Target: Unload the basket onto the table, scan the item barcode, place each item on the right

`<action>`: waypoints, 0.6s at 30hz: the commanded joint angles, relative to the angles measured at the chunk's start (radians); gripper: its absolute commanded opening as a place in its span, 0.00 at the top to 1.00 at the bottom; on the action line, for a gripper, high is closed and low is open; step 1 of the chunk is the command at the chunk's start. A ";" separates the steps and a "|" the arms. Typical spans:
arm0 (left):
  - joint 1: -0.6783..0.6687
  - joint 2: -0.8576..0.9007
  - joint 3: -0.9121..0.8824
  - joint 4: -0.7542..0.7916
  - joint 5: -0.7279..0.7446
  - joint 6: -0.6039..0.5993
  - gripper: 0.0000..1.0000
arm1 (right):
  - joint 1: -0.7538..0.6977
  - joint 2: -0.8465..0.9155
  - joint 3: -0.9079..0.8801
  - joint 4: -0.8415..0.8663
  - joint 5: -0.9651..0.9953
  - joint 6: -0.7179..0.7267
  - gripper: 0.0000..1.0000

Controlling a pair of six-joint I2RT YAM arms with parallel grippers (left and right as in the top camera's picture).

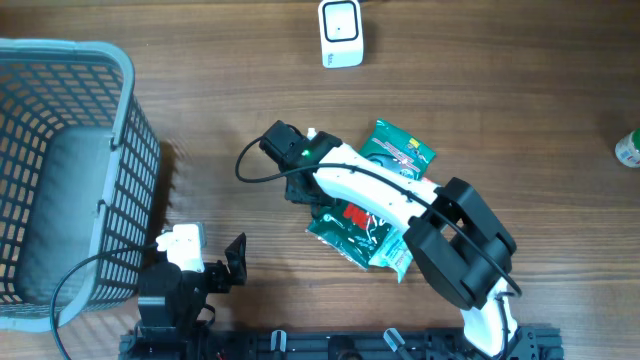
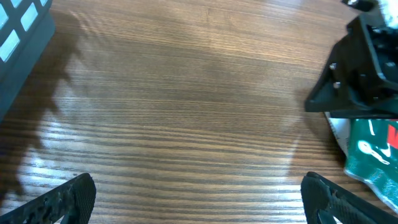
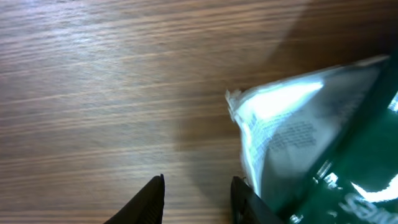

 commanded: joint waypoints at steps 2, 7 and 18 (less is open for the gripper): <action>-0.003 -0.007 -0.005 0.002 -0.002 -0.009 0.00 | -0.006 -0.067 0.018 -0.066 0.046 0.025 0.61; -0.003 -0.007 -0.005 0.002 -0.002 -0.009 0.00 | -0.015 -0.168 0.114 -0.180 -0.004 0.117 0.28; -0.003 -0.007 -0.005 0.002 -0.002 -0.009 0.00 | -0.253 -0.028 0.320 -0.475 -0.005 0.194 0.26</action>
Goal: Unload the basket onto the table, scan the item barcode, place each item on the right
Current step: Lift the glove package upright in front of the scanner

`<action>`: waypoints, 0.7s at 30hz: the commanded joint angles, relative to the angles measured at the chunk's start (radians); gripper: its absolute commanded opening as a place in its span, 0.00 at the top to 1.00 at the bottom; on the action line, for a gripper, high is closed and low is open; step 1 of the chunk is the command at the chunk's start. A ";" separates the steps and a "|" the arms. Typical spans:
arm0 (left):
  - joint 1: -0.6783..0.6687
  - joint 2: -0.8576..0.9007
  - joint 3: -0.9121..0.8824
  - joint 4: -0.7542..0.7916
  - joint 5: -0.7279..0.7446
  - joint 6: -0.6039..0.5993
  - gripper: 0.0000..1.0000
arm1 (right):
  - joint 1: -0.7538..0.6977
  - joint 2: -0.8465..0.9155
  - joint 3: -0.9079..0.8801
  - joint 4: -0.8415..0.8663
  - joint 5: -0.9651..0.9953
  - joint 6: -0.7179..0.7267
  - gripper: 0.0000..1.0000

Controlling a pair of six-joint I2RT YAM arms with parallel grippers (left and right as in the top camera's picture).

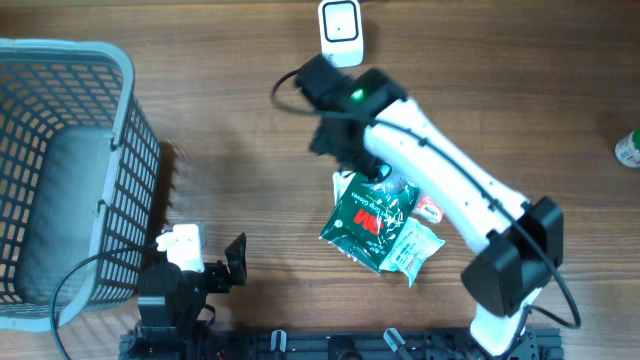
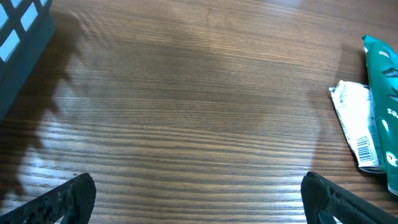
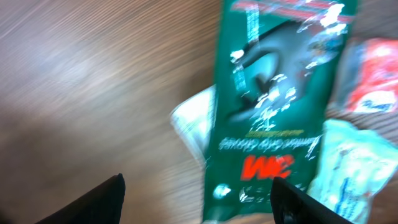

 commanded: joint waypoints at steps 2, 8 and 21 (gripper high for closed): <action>-0.003 -0.007 -0.005 0.002 -0.002 -0.009 0.00 | -0.087 0.141 0.005 -0.003 -0.006 0.027 0.26; -0.003 -0.007 -0.005 0.002 -0.002 -0.009 0.00 | -0.092 0.212 0.005 0.039 -0.048 0.080 0.28; -0.003 -0.007 -0.005 0.002 -0.002 -0.009 0.00 | -0.093 0.348 0.022 -0.095 -0.039 0.132 0.30</action>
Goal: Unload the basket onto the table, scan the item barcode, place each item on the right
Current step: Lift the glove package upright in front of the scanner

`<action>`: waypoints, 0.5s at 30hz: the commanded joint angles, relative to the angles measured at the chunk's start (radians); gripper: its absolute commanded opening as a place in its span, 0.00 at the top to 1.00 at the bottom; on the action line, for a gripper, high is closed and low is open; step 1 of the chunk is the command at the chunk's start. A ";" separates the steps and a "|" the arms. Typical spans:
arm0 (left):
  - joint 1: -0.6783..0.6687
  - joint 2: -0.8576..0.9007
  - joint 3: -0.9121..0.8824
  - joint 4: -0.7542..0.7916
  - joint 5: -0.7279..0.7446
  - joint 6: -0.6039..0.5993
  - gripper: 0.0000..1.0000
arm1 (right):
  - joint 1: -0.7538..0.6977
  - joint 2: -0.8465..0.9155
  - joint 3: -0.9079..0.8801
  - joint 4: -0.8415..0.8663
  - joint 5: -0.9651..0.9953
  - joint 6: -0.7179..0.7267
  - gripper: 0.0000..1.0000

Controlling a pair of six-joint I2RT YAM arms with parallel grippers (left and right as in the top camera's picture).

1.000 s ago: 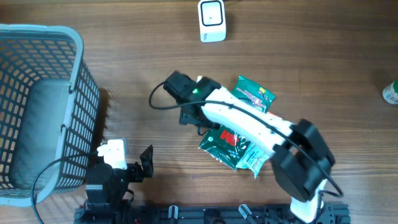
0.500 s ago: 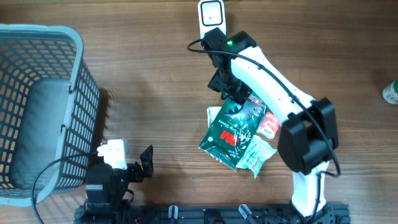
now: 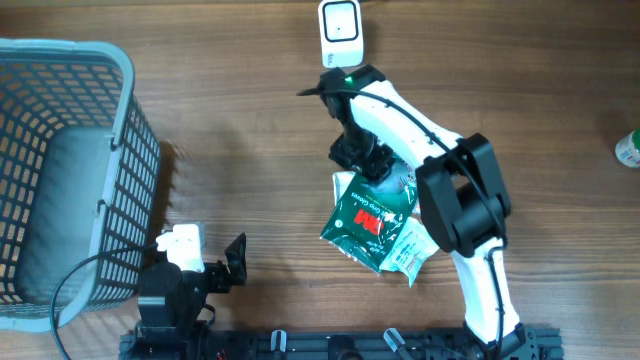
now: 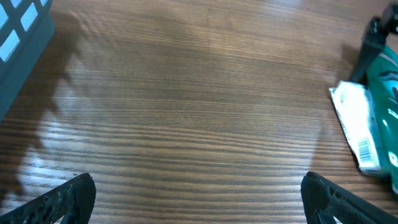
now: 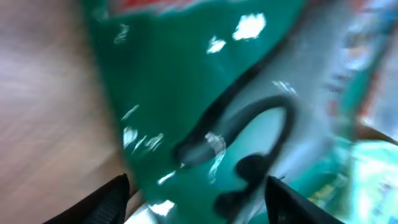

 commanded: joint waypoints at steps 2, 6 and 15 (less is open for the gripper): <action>-0.003 -0.007 -0.005 0.002 -0.002 -0.009 0.00 | 0.000 0.012 0.024 -0.121 0.087 0.060 0.29; -0.003 -0.007 -0.005 0.002 -0.002 -0.009 0.00 | -0.002 0.013 0.024 -0.164 0.108 0.068 0.36; -0.003 -0.007 -0.005 0.002 -0.002 -0.009 0.00 | 0.003 0.027 -0.051 -0.157 0.089 0.042 0.31</action>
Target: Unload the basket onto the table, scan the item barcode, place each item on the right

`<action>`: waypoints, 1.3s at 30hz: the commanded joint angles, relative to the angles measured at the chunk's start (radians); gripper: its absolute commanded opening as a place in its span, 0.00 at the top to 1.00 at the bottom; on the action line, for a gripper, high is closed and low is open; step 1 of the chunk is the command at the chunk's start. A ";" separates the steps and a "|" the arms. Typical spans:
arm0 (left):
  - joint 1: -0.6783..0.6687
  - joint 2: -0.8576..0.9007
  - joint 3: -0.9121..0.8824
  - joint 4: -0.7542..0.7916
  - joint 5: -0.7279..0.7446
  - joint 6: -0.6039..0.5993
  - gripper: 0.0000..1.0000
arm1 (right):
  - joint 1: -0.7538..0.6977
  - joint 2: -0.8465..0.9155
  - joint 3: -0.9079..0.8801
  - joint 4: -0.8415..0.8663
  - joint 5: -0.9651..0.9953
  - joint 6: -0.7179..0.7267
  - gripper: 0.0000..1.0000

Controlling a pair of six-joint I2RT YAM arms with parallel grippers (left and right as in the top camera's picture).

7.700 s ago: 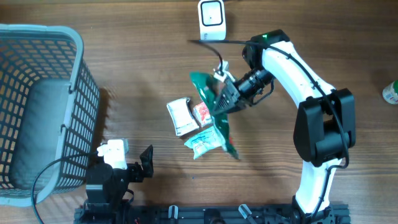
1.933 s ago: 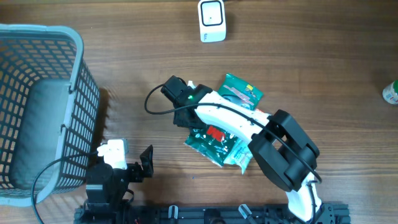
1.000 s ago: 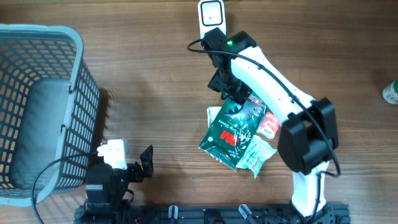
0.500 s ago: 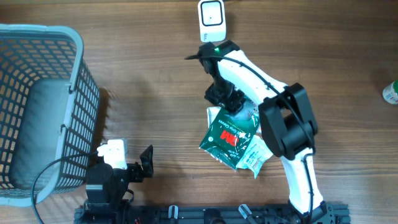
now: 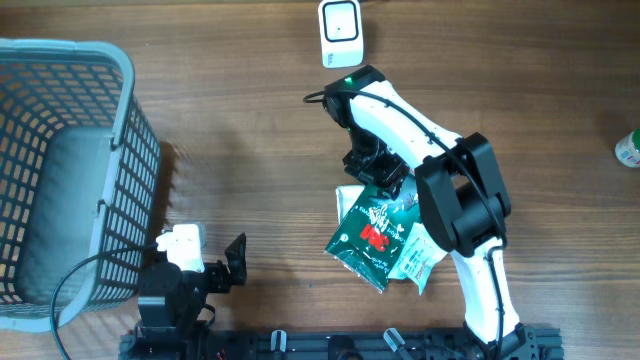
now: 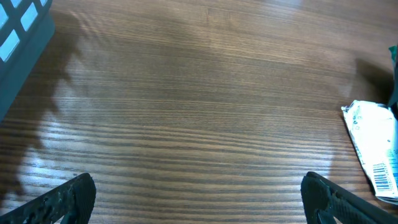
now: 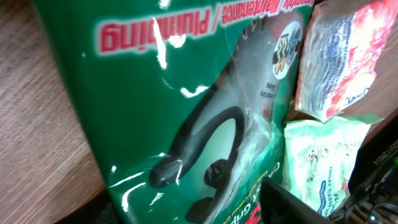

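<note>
A green 3M glove pack (image 5: 372, 232) lies on the table atop a white tissue pack (image 5: 418, 252). My right gripper (image 5: 372, 168) is down at the pack's far end. The right wrist view is filled by the green pack (image 7: 186, 106); one finger (image 7: 292, 202) shows at the lower right, standing wide, and the other is hidden behind the pack. The white scanner (image 5: 341, 33) stands at the far edge. A white pack with a barcode (image 6: 376, 155) shows at the right of the left wrist view. My left gripper (image 6: 199, 199) is open and empty at the front left.
A grey mesh basket (image 5: 120, 110) stands at the left. A red-and-white packet (image 7: 339, 56) and a pale green tissue pack (image 7: 317, 155) lie beside the green pack. A bottle (image 5: 628, 148) shows at the right edge.
The green pack has shifted toward the front edge and turned a little. My right gripper sits slightly nearer the front on it. In the left wrist view the white pack lies farther right.
My right gripper was low on the table left of the packs. Then it was up near the scanner with the packs in view below. Then it was down at the green pack's far end, and the pack has now slid frontward. My left arm stayed put.
</note>
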 commanded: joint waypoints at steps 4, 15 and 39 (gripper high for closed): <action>-0.003 -0.007 -0.005 0.002 -0.002 -0.009 0.00 | 0.004 0.028 -0.103 0.044 0.005 0.002 0.27; -0.003 -0.007 -0.005 0.002 -0.002 -0.009 0.00 | 0.005 0.028 -0.266 0.176 -0.020 0.004 0.81; -0.003 -0.007 -0.005 0.002 -0.002 -0.009 0.00 | -0.005 -0.263 0.185 0.080 -0.642 -1.084 0.95</action>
